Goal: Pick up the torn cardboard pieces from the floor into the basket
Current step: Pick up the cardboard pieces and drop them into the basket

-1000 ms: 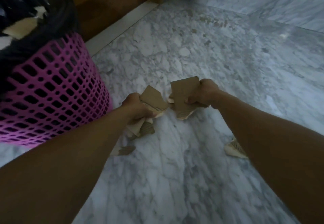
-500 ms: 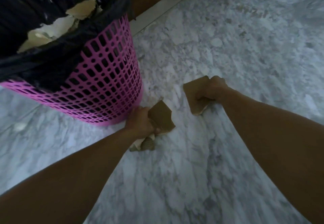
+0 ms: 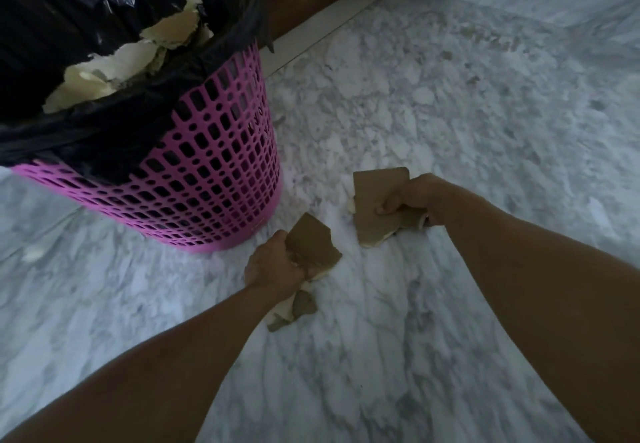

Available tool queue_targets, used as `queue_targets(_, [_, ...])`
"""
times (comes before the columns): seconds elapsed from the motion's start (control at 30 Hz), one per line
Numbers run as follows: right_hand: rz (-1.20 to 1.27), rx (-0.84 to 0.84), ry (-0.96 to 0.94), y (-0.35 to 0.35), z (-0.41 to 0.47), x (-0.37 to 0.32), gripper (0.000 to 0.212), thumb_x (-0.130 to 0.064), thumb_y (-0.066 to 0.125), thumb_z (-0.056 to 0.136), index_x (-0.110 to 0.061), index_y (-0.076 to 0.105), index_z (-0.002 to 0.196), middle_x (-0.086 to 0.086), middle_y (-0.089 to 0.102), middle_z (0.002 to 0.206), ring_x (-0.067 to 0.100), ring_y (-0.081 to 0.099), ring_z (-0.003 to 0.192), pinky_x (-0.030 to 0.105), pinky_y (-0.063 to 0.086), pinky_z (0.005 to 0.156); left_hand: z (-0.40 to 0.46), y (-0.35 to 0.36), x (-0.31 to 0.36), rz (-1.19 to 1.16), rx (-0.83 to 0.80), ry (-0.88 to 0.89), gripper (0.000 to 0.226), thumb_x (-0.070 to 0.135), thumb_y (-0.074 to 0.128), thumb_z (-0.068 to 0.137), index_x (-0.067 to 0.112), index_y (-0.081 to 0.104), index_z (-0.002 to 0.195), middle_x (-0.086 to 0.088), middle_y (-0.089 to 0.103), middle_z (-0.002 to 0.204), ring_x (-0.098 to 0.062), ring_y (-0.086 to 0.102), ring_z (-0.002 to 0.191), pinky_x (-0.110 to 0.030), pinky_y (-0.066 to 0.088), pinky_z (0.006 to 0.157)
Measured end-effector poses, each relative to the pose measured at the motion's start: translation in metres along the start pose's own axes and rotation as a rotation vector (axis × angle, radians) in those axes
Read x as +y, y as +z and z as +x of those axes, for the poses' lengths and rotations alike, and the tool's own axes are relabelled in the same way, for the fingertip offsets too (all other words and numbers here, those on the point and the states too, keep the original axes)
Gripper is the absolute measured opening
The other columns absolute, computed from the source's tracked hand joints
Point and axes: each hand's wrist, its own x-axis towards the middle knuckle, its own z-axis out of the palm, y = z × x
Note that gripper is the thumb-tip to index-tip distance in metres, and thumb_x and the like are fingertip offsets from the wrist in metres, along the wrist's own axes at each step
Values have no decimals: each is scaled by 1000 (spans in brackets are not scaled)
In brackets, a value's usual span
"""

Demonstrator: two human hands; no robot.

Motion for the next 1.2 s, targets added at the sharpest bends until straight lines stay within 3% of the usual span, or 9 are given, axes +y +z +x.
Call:
queue_targets(0.1, [86, -10, 2, -10, -14, 2, 70, -14, 96, 50, -6, 63, 111, 11, 67, 108, 28, 67, 93, 45, 58, 82, 2, -15, 10, -140, -51, 4, 53, 37, 82, 58, 19, 54, 99, 2, 63, 101, -20, 61, 96, -35, 52, 82])
queue_targets(0.2, [153, -11, -29, -30, -36, -4, 41, -9, 89, 67, -6, 64, 99, 8, 67, 92, 20, 65, 73, 28, 53, 53, 5, -37, 35, -332, -36, 17, 57, 21, 85, 61, 14, 57, 110, 1, 62, 108, -20, 59, 103, -32, 49, 86])
queue_targets(0.3, [184, -6, -82, -56, -59, -20, 44, -10, 89, 66, -3, 66, 103, 11, 70, 94, 24, 69, 74, 26, 51, 45, 5, -73, 75, -399, -19, 59, 75, 30, 85, 52, 13, 54, 119, 0, 60, 116, -20, 58, 107, -35, 49, 94])
queue_targets(0.37, [181, 25, -109, -74, -72, -37, 51, -12, 90, 64, -3, 67, 108, 13, 71, 101, 27, 71, 81, 28, 52, 48, 1, -96, 105, -416, 2, 101, 97, 40, 84, 45, 12, 48, 130, 0, 57, 122, -20, 56, 110, -37, 48, 98])
queue_targets(0.5, [156, 33, -231, -102, -121, -81, 37, -12, 84, 74, 0, 67, 105, 16, 72, 92, 26, 71, 72, 32, 52, 56, -17, -147, 172, -471, 45, 259, 60, 17, 86, 67, 14, 51, 116, 13, 55, 96, -4, 54, 88, -18, 45, 78])
queue_targets(0.73, [134, 4, -422, -114, -193, -160, 30, -6, 65, 89, -3, 56, 118, 16, 66, 94, 23, 67, 70, 29, 56, 53, -50, -246, 228, -566, 232, 295, 69, 18, 87, 64, 10, 51, 122, -2, 61, 115, -21, 58, 110, -39, 51, 95])
queue_targets(0.93, [204, -126, -555, -74, -236, -214, 42, 2, 61, 89, -6, 45, 127, 21, 56, 117, 32, 66, 92, 38, 61, 69, -50, -333, 187, -702, 430, 176, 68, 18, 88, 59, 17, 53, 117, -2, 64, 120, -21, 56, 116, -40, 46, 103])
queue_targets(1.1, [218, -172, -646, -15, -249, -245, 19, 8, 58, 91, 0, 52, 106, 16, 52, 109, 29, 60, 79, 46, 59, 81, -44, -362, 131, -603, 623, 53, 65, 23, 84, 68, 16, 53, 124, -3, 62, 123, -22, 54, 119, -36, 45, 101])
queue_targets(1.2, [129, -100, -732, 21, -243, -252, 12, -6, 65, 91, -6, 54, 92, 14, 55, 110, 28, 59, 86, 43, 58, 86, -37, -360, 98, -461, 490, -43, 53, 36, 74, 78, 11, 56, 121, -7, 63, 112, -27, 58, 110, -43, 46, 100])
